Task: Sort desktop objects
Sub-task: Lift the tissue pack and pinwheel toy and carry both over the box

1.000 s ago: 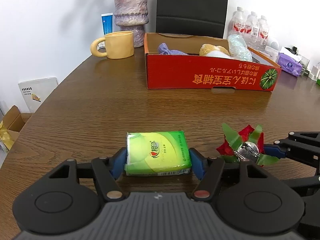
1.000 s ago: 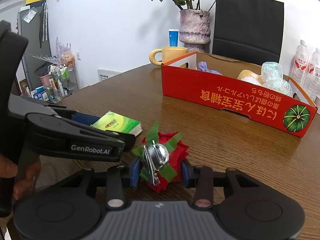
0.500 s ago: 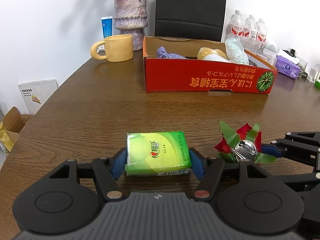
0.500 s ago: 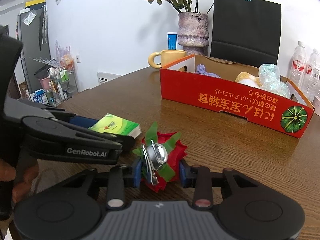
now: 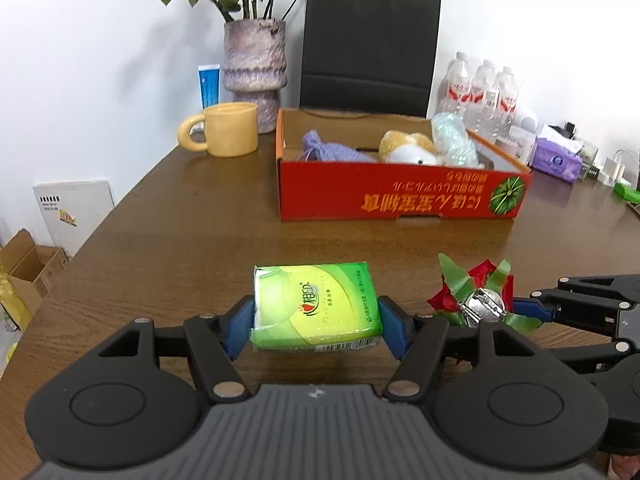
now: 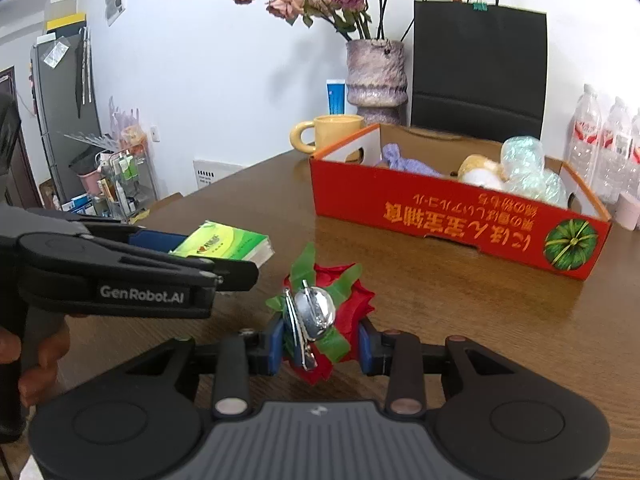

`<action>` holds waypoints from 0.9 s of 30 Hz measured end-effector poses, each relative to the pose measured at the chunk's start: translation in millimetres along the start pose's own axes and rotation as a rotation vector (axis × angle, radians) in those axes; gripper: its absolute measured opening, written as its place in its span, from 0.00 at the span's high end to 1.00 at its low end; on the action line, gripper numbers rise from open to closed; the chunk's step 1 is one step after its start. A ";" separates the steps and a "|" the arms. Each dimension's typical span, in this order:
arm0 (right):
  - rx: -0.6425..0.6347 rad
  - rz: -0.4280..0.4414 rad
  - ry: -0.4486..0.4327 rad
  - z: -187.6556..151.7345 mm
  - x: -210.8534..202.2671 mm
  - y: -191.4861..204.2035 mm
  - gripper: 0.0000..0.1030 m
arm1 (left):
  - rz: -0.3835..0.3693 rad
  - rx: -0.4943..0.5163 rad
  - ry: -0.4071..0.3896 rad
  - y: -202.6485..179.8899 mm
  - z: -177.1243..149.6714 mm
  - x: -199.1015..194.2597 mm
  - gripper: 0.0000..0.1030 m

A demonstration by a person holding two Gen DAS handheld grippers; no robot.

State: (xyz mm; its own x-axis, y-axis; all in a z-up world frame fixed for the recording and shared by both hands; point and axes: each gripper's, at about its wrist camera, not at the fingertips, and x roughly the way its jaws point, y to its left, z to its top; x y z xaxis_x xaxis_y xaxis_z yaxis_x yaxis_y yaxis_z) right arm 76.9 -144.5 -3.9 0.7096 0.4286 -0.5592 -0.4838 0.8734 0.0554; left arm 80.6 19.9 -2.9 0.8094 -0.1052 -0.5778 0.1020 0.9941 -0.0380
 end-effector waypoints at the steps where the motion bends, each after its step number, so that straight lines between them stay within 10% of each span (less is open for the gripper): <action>1: 0.000 -0.002 -0.005 1.0 -2.1 -1.1 0.67 | -0.002 0.002 -0.005 -0.8 1.6 -1.8 0.36; 27: 0.043 -0.085 -0.106 58.1 -39.3 -56.4 0.67 | -0.085 0.093 -0.139 -37.6 62.0 -21.5 0.36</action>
State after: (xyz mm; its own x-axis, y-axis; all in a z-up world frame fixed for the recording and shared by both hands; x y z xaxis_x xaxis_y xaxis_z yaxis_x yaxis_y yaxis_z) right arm 106.1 -197.1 63.0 0.7985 0.3729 -0.4726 -0.3990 0.9157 0.0484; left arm 95.2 -17.0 61.5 0.8669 -0.1982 -0.4573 0.2213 0.9752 -0.0030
